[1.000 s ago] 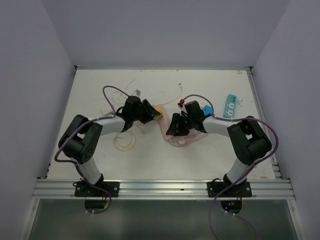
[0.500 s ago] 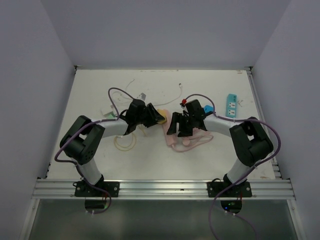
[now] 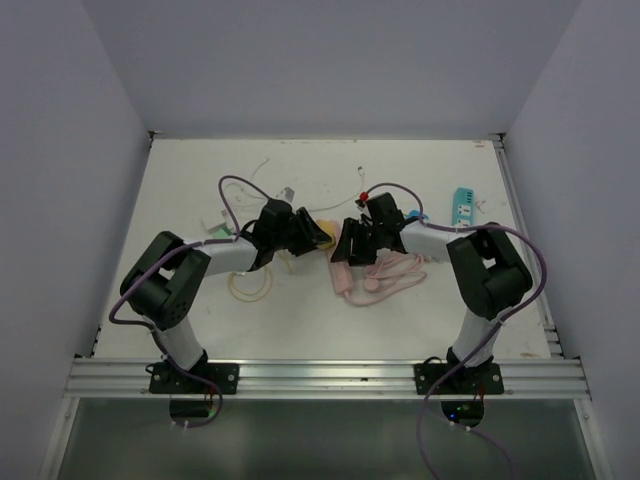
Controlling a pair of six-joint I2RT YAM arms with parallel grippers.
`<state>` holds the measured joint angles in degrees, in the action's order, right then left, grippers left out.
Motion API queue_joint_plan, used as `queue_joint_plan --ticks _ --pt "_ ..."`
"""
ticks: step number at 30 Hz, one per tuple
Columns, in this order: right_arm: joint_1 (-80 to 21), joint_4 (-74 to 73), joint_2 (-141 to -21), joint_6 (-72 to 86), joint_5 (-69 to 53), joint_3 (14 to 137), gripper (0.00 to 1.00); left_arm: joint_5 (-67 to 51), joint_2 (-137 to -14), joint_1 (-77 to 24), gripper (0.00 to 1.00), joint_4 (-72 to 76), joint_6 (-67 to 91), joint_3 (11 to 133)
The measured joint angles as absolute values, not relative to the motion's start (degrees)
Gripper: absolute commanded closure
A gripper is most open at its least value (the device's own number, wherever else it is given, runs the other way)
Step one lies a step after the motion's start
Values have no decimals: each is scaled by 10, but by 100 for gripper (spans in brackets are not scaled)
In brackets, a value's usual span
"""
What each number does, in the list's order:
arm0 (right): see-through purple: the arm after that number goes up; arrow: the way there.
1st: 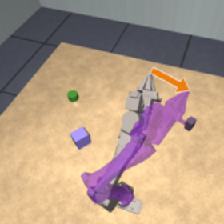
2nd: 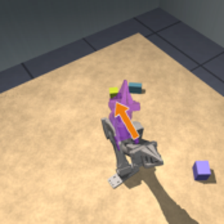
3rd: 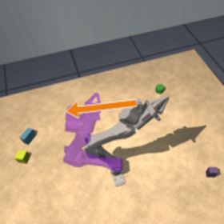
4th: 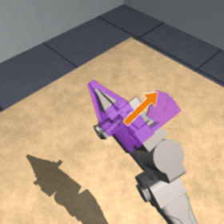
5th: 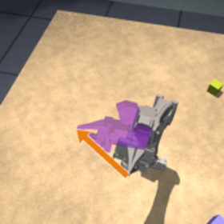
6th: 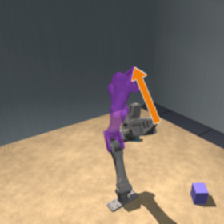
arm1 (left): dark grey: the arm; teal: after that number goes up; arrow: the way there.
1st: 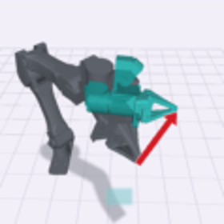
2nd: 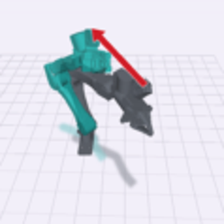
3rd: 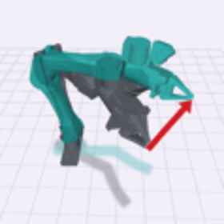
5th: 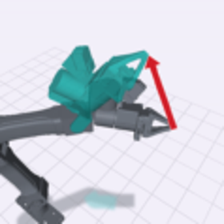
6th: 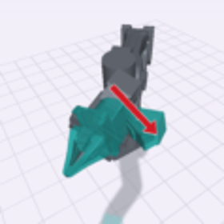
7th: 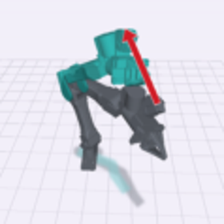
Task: Pull the plug off the socket
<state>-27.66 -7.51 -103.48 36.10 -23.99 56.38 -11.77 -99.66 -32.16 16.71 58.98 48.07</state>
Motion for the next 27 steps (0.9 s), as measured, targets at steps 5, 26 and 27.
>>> queue_joint_plan --ticks 5,26,27 --pt "-282 -53 -1054 364 -253 568 85 -117 -997 -324 100 166 591 479" --pt "-287 -47 -1066 360 -257 569 100 -122 -974 -307 100 146 587 466" --pt "-288 -47 -1067 359 -257 569 100 -129 -971 -303 100 143 587 465"
